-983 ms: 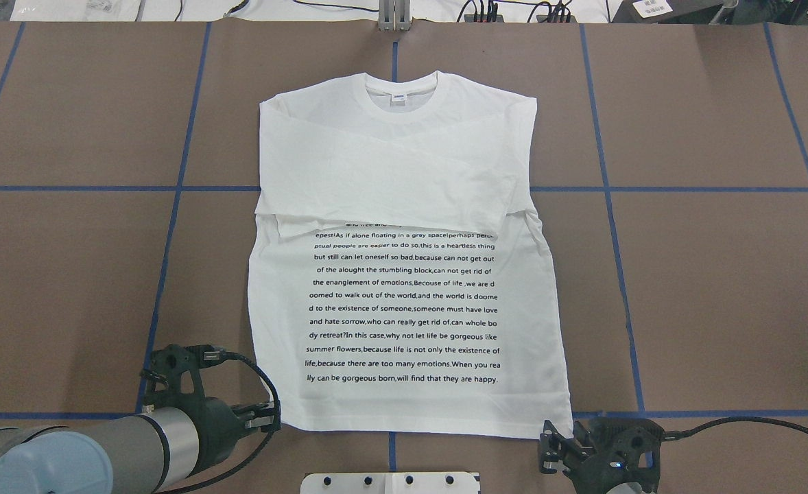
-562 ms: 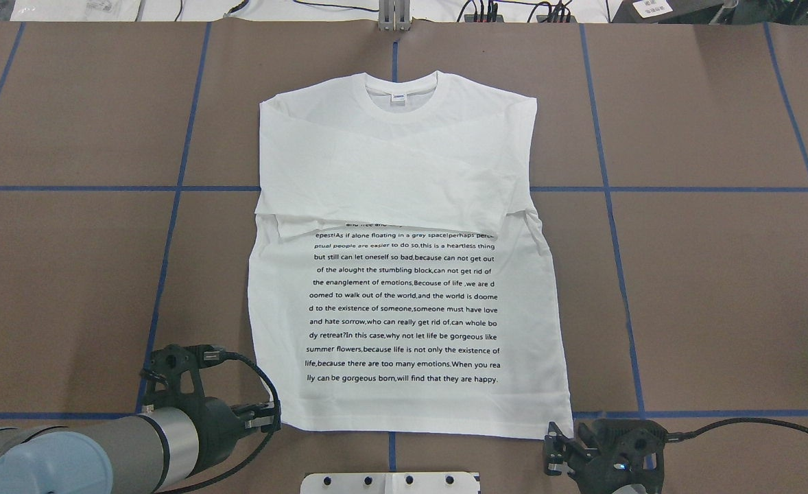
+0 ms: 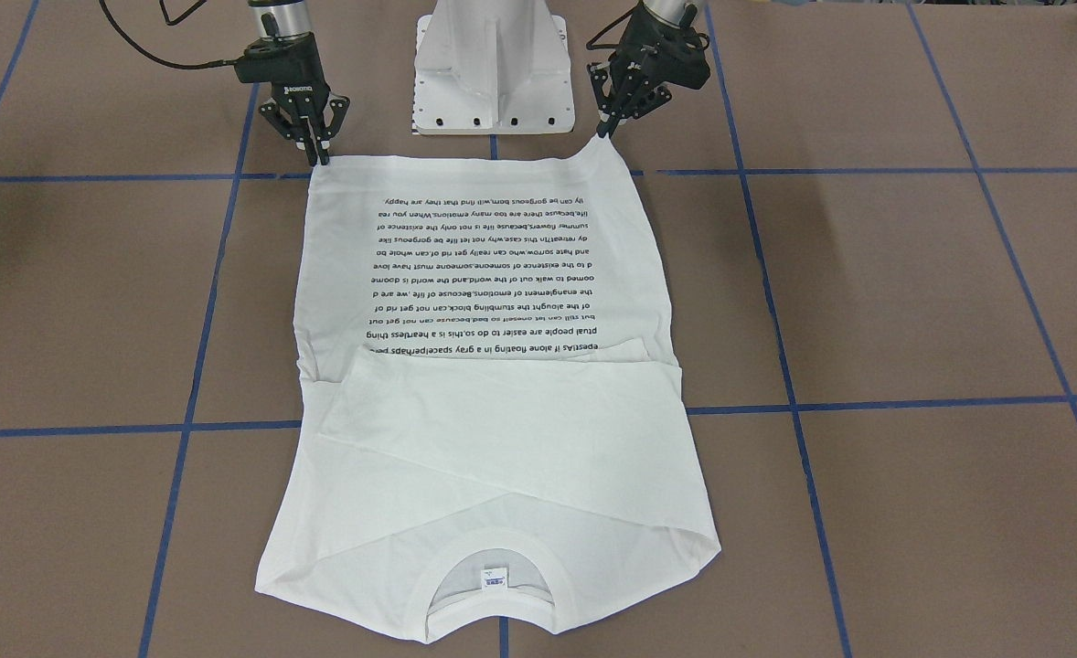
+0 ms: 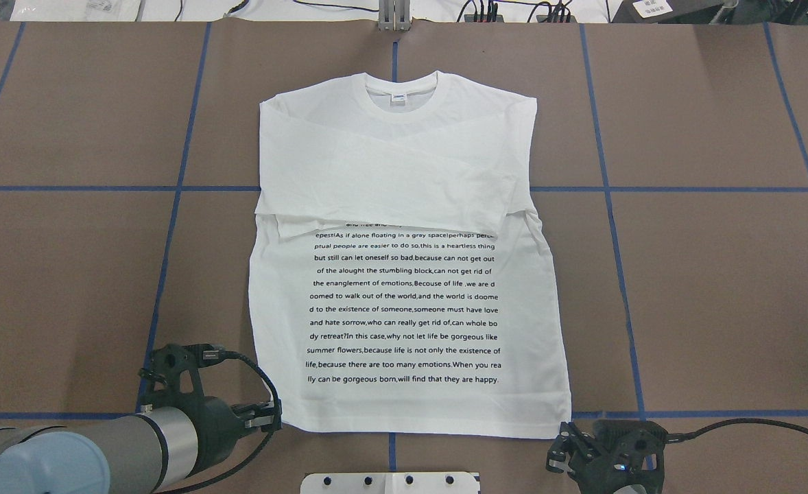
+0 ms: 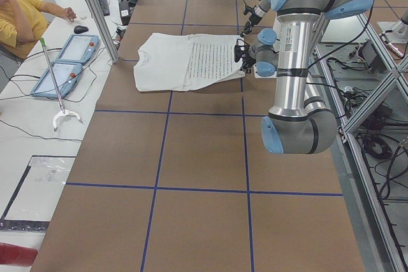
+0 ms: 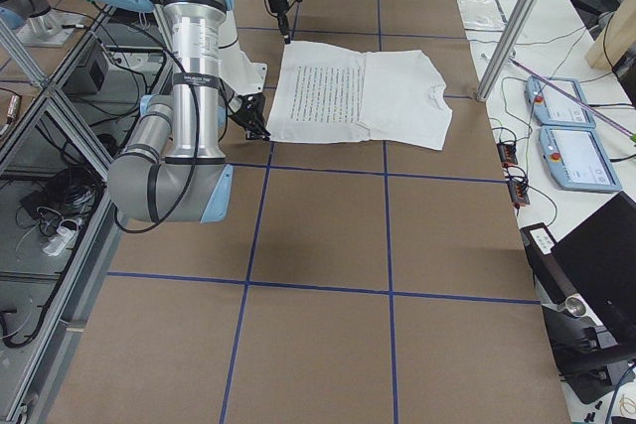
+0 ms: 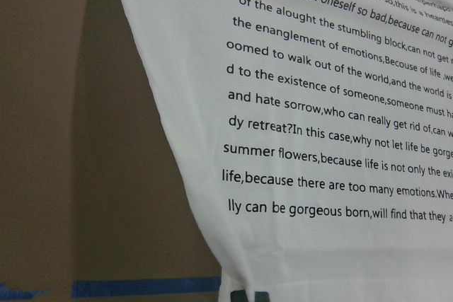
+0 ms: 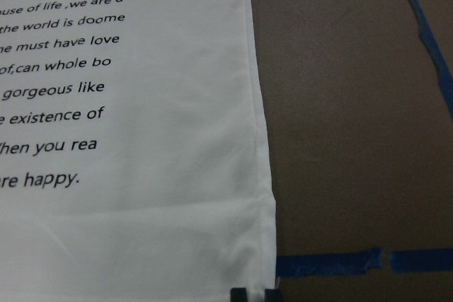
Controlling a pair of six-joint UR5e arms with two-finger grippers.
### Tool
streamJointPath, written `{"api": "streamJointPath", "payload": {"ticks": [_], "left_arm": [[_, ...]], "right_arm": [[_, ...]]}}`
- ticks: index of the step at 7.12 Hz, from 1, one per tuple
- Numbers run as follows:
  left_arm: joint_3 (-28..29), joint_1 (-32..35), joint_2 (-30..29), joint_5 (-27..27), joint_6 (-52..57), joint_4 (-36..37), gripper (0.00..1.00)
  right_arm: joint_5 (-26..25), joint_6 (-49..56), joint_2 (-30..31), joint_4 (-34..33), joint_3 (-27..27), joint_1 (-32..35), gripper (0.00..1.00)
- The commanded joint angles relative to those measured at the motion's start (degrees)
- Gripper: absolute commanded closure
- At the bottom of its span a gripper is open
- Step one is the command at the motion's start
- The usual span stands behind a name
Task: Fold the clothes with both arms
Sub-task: 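Grasp the hem corners with both grippers, then lift the hem with both grippers and fold it toward the collar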
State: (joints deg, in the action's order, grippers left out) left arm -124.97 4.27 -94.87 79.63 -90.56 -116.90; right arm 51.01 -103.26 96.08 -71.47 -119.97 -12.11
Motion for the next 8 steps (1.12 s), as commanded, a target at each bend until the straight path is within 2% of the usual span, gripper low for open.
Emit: {"api": "streamJointPath", "payload": {"ticks": [1, 2, 3, 5, 6, 7, 8], "left_arm": [[-0.27, -0.05, 0.04, 0.00, -0.06, 0.00, 1.00], [-0.54, 0.04, 0.04, 0.00, -0.06, 0.00, 1.00], [-2.54, 0.12, 0.56, 0.08, 0.29, 0.26, 1.00], [-9.38, 0.48, 2.40, 2.62, 0.47, 3.40, 1.00], [-17.59, 1.26, 2.15, 4.98, 0.47, 11.87, 1.00], [-24.98, 3.79, 0.93, 10.14, 0.56, 21.35, 1.00], [-27.06, 6.69, -1.78, 13.32, 0.56, 26.93, 1.00]], "right_arm": [[-0.03, -0.01, -0.02, -0.07, 0.00, 0.07, 1.00], [0.05, 0.07, 0.16, -0.07, -0.87, 0.24, 1.00], [0.58, 0.16, 1.12, -2.16, -4.97, 0.24, 1.00], [6.43, 0.08, 1.39, -20.02, -22.49, 0.24, 1.00], [9.60, 0.07, 0.87, -28.90, -31.55, 0.33, 1.00], [14.85, 0.16, -2.45, -35.69, -36.94, 3.81, 1.00], [21.87, 1.03, -8.92, -40.98, -37.17, 10.28, 1.00]]}}
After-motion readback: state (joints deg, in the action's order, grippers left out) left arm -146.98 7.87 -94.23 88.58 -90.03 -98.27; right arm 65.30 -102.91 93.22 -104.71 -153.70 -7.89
